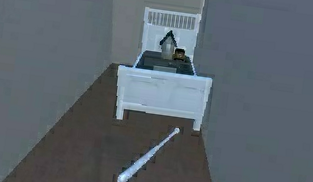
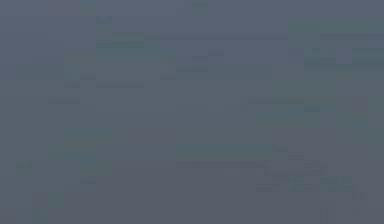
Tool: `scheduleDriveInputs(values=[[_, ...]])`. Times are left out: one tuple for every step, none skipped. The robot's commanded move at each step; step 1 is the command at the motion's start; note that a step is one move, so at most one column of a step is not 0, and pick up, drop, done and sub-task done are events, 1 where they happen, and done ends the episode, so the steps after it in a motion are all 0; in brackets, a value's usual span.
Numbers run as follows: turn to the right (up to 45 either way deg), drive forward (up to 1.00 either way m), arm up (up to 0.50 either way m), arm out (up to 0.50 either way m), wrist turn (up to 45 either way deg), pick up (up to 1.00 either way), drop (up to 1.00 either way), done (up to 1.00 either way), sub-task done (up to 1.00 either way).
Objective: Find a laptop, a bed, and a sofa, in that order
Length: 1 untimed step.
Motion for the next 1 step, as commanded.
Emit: scheduleDriveInputs(values=[[0.0, 0.60, 0.00, 0.00, 0.0, 0.00, 0.00, 0.00, 0.00]])
